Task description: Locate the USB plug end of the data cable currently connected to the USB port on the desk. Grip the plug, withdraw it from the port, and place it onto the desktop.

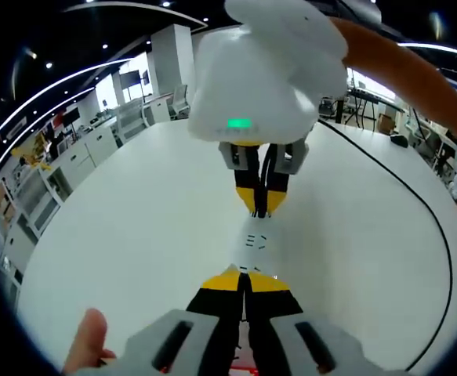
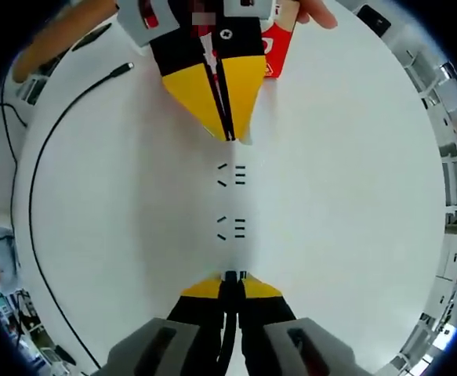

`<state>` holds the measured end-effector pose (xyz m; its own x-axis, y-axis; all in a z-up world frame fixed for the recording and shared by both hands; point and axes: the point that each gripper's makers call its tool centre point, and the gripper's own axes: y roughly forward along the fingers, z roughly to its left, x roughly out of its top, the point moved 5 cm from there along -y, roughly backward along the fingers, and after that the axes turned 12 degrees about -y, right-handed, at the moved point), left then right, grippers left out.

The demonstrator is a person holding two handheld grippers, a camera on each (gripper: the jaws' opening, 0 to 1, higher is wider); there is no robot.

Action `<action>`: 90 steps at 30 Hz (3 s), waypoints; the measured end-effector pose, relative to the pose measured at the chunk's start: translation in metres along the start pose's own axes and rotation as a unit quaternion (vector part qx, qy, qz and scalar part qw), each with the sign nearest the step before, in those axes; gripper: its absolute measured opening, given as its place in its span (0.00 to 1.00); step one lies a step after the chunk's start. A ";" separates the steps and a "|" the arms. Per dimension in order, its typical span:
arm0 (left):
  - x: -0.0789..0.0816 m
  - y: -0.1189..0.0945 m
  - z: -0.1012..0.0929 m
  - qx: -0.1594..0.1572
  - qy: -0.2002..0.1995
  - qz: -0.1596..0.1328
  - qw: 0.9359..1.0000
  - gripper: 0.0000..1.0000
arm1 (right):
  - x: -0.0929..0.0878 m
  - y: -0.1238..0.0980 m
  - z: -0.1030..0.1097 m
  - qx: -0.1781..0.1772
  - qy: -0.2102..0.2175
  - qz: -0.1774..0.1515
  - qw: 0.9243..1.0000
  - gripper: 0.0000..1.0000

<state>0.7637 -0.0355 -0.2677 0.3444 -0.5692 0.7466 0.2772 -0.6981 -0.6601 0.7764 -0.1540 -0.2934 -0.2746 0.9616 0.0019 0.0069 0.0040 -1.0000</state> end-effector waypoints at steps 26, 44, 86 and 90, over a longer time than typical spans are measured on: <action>0.001 0.001 -0.002 0.001 0.001 0.002 1.000 0.02 | -0.002 -0.003 -0.001 0.005 -0.006 0.008 1.000 0.09; 0.001 0.001 -0.002 0.000 0.000 0.001 1.000 0.02 | -0.002 -0.004 -0.003 0.010 -0.020 0.001 1.000 0.08; -0.002 0.002 0.000 -0.001 0.001 0.005 1.000 0.02 | 0.007 -0.021 -0.005 0.018 -0.032 0.015 0.999 0.09; -0.002 0.002 0.000 -0.001 0.001 0.004 1.000 0.02 | 0.011 -0.040 -0.005 0.010 -0.036 0.019 0.999 0.09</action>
<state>0.7631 -0.0355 -0.2704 0.3444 -0.5758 0.7415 0.2732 -0.6942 -0.6659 0.7779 -0.1424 -0.2538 -0.3435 0.9385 -0.0362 -0.0006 -0.0387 -0.9992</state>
